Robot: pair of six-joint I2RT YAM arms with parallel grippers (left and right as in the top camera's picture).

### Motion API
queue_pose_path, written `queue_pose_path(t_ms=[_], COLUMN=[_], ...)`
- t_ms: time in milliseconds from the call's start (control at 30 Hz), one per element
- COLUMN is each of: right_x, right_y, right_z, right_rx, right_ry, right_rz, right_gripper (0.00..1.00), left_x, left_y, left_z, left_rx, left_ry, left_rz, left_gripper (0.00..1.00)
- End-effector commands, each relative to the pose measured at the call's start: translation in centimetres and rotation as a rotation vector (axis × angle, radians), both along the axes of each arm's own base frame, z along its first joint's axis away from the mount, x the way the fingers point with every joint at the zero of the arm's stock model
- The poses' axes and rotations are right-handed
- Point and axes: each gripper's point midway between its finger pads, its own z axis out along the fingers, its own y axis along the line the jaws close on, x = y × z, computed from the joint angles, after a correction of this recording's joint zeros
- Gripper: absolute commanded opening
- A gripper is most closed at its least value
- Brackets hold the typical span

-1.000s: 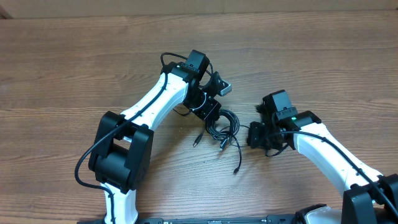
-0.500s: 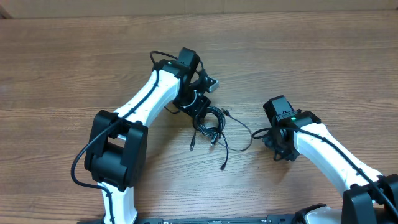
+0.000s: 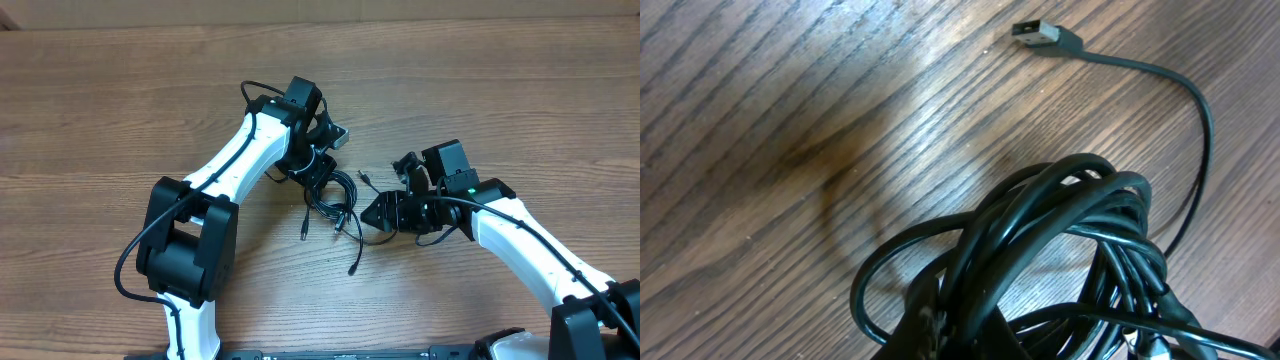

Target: Untangle cables

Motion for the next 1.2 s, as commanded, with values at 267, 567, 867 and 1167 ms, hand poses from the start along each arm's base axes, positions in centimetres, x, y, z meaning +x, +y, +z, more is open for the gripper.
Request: queue_pose_path(t_ms=[267,567,867,1167], right_x=[-2.5,-1.1,-2.6,-4.3], right_y=[3.1,-0.8,-14.2,-16.8], right_z=[1.3,-2.3,-3.8,-3.5], right_rx=[0.115,-0.222,-0.860,-0.933], right_ry=[-0.031,-0.010,0.111,0.190], right_rz=[0.196,-0.009,-0.689,-0.872], right_gripper=[0.57,0.04,0.04,0.04], left_x=[0.5,0.3,0.0,0.6], left_y=[-2.6,-2.8,-1.7,0.0], left_z=[2.6,2.8,2.2,1.6], left_rx=[-0.119,-0.138,-0.072,0.027], left_ry=[-0.031,-0.021,-0.010,-0.035], left_rz=[-0.002,-0.005,0.005,0.045], left_gripper=[0.04,0.04,0.04,0.04])
